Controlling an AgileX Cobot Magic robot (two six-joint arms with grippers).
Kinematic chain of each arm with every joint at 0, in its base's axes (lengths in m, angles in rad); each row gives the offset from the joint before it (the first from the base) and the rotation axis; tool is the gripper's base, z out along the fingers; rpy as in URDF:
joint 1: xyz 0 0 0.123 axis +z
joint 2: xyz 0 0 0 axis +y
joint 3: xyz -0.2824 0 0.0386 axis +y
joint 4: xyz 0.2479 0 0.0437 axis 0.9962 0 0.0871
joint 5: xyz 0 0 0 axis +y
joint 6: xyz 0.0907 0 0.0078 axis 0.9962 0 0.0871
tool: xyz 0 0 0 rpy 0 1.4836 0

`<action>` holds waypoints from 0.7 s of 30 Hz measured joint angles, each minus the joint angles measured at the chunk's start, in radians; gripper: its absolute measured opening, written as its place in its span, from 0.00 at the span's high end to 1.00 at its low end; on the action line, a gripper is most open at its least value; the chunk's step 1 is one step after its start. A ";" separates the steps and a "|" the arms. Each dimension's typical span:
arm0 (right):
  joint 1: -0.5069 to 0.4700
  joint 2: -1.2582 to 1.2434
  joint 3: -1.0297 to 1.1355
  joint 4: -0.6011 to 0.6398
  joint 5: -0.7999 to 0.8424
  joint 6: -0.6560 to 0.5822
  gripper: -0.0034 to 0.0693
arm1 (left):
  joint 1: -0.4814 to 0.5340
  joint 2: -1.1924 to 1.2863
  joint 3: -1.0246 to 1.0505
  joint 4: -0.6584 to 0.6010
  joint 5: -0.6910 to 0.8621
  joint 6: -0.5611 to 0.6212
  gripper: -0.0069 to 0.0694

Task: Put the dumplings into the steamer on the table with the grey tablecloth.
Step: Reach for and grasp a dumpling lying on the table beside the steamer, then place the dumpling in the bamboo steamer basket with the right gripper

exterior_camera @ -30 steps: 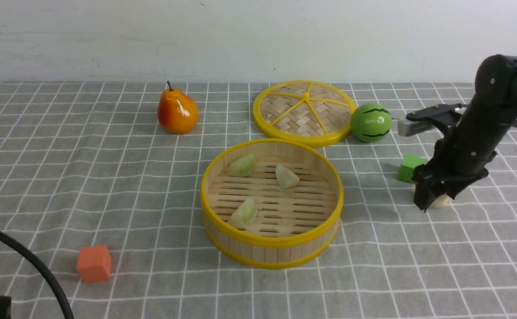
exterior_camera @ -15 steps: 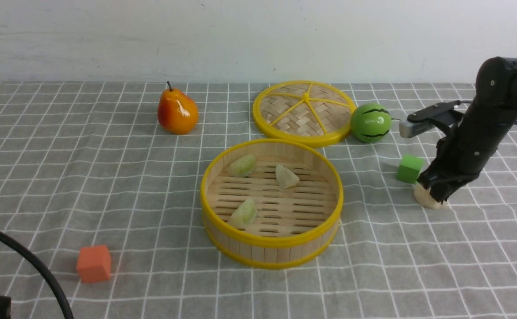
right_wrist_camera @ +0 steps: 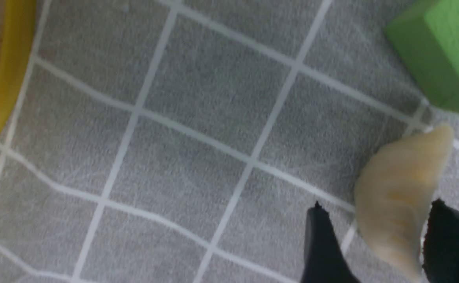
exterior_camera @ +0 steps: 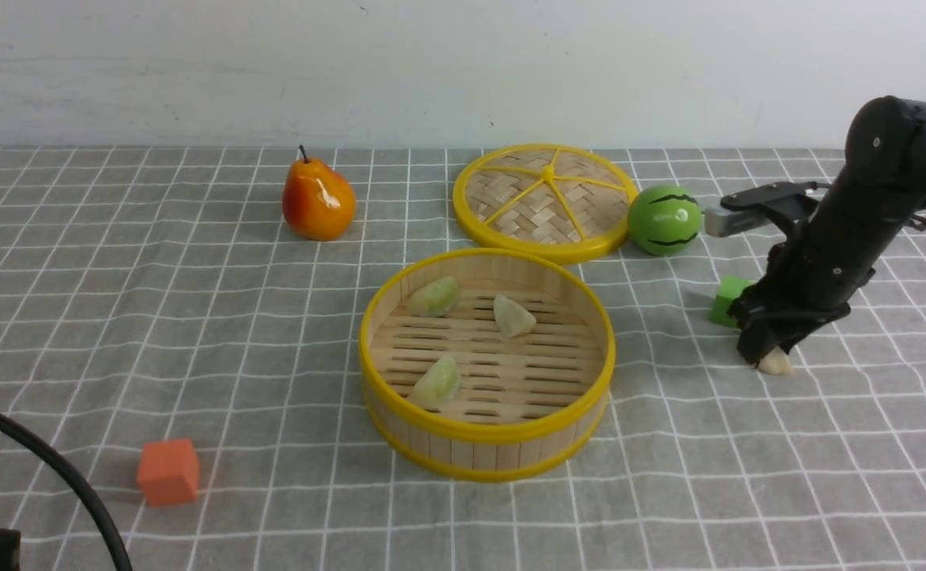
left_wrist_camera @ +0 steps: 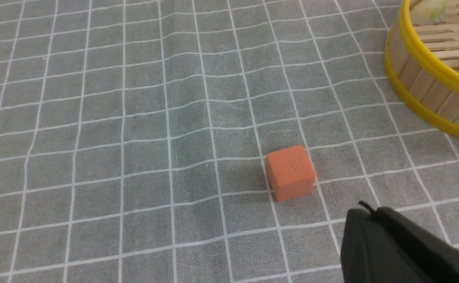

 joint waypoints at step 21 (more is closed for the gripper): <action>0.071 -0.076 -0.144 0.454 0.159 -0.079 0.69 | 0.000 0.000 0.000 0.000 -0.001 0.000 0.89</action>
